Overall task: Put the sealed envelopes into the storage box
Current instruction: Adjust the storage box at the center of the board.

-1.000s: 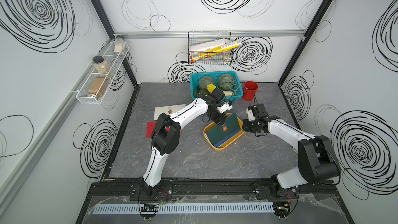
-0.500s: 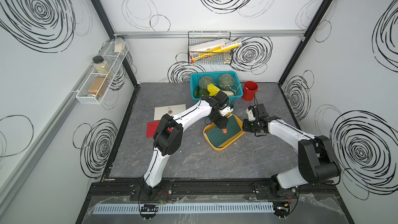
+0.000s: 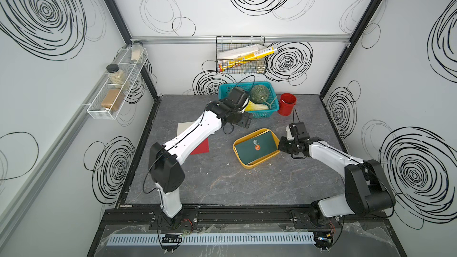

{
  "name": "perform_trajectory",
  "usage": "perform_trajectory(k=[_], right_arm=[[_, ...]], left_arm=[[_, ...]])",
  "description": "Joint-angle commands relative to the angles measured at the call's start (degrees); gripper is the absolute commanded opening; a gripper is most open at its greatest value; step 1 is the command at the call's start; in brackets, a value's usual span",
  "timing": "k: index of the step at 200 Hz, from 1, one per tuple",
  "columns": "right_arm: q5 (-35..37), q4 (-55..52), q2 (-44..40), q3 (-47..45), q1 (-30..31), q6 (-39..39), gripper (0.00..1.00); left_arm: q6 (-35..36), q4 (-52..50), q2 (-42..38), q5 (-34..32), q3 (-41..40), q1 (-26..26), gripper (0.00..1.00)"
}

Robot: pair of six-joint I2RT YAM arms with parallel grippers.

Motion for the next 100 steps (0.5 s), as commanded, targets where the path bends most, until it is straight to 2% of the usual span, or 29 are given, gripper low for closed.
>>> perform_trajectory(k=[1, 18, 44, 74, 100], right_arm=[[1.6, 4.1, -0.7, -2.1, 0.3, 8.9, 0.03], [2.1, 5.9, -1.3, -3.2, 0.2, 12.5, 0.04], [3.0, 5.7, 0.2, -1.5, 0.2, 14.4, 0.05], [0.5, 9.4, 3.1, -1.3, 0.2, 18.1, 0.05], [1.1, 9.9, 5.5, 0.4, 0.4, 19.2, 0.05]], left_arm=[[-8.6, 6.5, -5.6, -3.0, -8.3, 4.6, 0.83], [-9.6, 6.1, -7.9, -2.1, -11.9, 8.7, 0.83], [-9.3, 5.6, -10.1, -2.2, -15.8, 11.8, 0.83], [-10.9, 7.4, -12.5, -1.8, -19.9, 12.9, 0.83], [-11.5, 7.8, -13.4, -2.3, -22.2, 14.1, 0.83]])
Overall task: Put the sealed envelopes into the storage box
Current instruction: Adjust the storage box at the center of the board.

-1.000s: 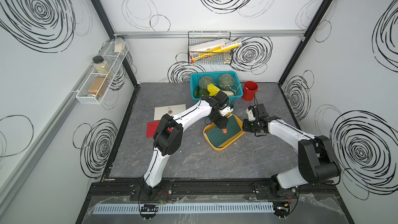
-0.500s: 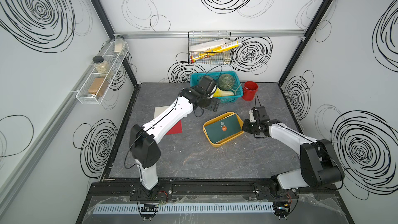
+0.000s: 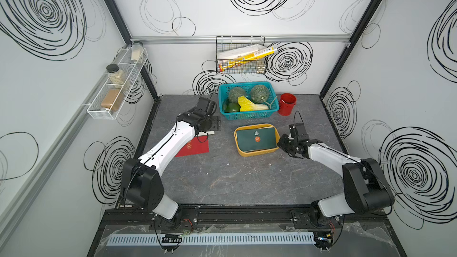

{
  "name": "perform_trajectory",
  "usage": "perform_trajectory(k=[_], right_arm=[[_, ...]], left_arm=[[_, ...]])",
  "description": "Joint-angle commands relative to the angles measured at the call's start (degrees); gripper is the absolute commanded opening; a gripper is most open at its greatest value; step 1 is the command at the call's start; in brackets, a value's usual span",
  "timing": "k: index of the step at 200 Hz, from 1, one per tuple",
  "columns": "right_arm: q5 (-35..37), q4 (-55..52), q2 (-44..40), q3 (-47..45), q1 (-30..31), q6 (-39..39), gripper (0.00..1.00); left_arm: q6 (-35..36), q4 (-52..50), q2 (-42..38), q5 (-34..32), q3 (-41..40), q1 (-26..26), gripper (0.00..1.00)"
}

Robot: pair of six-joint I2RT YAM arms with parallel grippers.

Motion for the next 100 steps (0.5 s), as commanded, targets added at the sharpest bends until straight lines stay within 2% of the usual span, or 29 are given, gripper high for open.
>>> perform_trajectory(k=[1, 40, 63, 87, 100], right_arm=[[0.1, 1.8, 3.0, 1.3, 0.4, 3.5, 0.05], [1.4, -0.8, 4.5, 5.0, 0.5, 0.5, 0.10], [1.7, -1.3, 3.7, 5.5, 0.5, 1.5, 0.29], [0.0, -1.4, 3.0, 6.6, 0.5, 2.5, 0.41], [-0.7, -1.8, 2.3, 7.7, 0.6, 2.3, 0.52]], left_arm=[[-1.7, 3.5, -2.6, -0.5, -1.4, 1.4, 0.83], [-1.1, 3.9, -2.6, 0.6, -3.4, 4.0, 0.83], [-1.0, 4.1, -2.4, 0.7, -4.1, 5.1, 0.83], [-1.3, 4.8, -2.4, 0.2, -5.4, 6.1, 0.83], [-1.3, 5.5, -2.2, -1.2, -6.7, 6.5, 0.83]])
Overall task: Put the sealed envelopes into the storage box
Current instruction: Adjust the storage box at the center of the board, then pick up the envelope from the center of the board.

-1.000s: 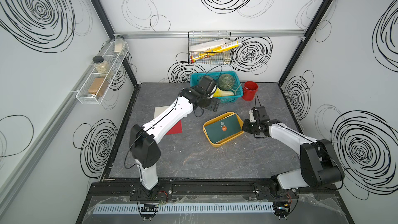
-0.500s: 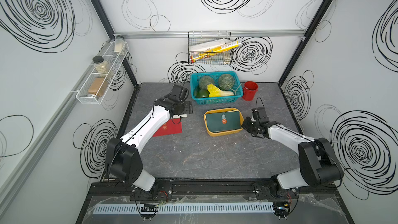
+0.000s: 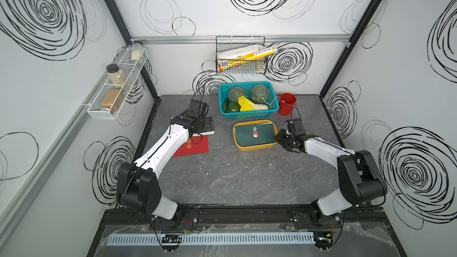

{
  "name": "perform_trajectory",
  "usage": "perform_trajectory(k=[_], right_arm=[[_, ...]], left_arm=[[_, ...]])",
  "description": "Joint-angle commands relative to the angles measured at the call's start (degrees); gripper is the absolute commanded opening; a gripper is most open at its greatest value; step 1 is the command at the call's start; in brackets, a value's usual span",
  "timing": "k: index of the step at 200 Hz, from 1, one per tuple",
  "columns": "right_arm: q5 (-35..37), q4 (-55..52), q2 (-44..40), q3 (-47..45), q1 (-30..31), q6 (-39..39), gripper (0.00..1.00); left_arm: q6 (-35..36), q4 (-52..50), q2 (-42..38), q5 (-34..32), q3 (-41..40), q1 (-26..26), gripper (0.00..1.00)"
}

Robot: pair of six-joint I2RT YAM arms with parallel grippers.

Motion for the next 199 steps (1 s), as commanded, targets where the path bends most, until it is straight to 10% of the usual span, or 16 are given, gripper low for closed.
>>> perform_trajectory(k=[1, 9, 22, 84, 115, 141, 199], right_arm=[[-1.1, -1.7, -1.5, 2.6, 0.4, 0.3, 0.53], [-1.1, -2.6, -2.1, 3.6, 0.4, -0.4, 0.61], [0.2, -5.2, -3.7, 5.6, 0.5, -2.2, 1.00], [12.8, -15.6, -11.4, 13.3, 0.5, -26.8, 1.00], [7.1, -8.5, -17.5, 9.4, 0.5, -42.8, 1.00], [19.8, 0.1, -24.9, 1.7, 0.5, -32.5, 1.00], [8.2, -8.3, -17.7, 5.2, 0.4, -35.1, 1.00]], left_arm=[[-0.5, 2.8, -0.3, -1.5, -2.2, 1.1, 0.83], [-0.5, 2.8, 0.1, -2.8, -2.7, 1.3, 0.83], [-0.8, 2.6, 1.2, -5.3, -3.3, 1.3, 0.83], [-0.8, 4.8, 5.4, -4.6, -9.2, 1.9, 0.99], [-1.0, 7.9, 6.4, -2.6, -10.5, 4.2, 0.99], [-1.0, 9.4, 10.1, -0.7, -10.0, 6.9, 0.99], [0.3, 11.2, 16.8, -1.4, -9.8, 7.5, 0.99]])
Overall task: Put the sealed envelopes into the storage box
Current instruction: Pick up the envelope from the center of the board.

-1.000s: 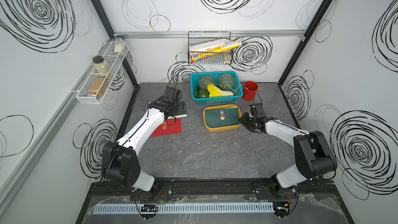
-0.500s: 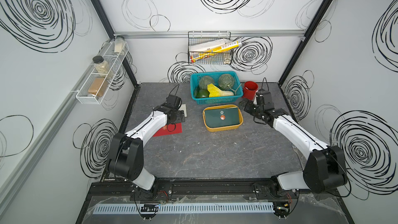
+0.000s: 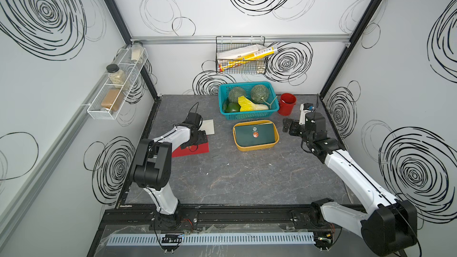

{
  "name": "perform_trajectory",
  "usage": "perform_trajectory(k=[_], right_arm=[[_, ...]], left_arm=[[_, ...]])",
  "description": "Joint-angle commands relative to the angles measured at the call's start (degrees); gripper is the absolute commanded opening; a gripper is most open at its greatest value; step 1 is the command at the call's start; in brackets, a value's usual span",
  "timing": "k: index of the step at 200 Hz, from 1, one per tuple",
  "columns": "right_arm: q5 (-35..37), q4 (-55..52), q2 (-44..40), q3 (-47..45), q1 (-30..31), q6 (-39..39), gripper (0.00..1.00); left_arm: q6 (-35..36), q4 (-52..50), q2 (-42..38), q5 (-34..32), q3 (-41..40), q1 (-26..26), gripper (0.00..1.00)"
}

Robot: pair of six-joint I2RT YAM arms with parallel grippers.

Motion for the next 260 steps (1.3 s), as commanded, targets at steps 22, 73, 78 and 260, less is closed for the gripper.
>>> perform_trajectory(k=[22, 73, 78, 260], right_arm=[[-6.4, -2.2, 1.6, -0.4, 0.7, -0.1, 1.00], [-4.2, -9.9, -0.8, 1.7, 4.9, -0.6, 1.00], [-4.4, -10.6, -1.2, 1.7, 5.1, -0.5, 1.00], [-8.8, -16.6, -2.2, -7.5, 23.1, 13.7, 1.00]], left_arm=[[2.0, 3.9, 2.4, 1.8, -1.3, -0.7, 0.99], [-0.9, 5.4, 4.1, 4.4, -6.6, -4.7, 0.99], [-1.4, 5.7, 3.9, 4.6, -7.3, -5.4, 0.99], [-28.9, -3.5, -28.5, 3.8, -16.7, -33.0, 0.99]])
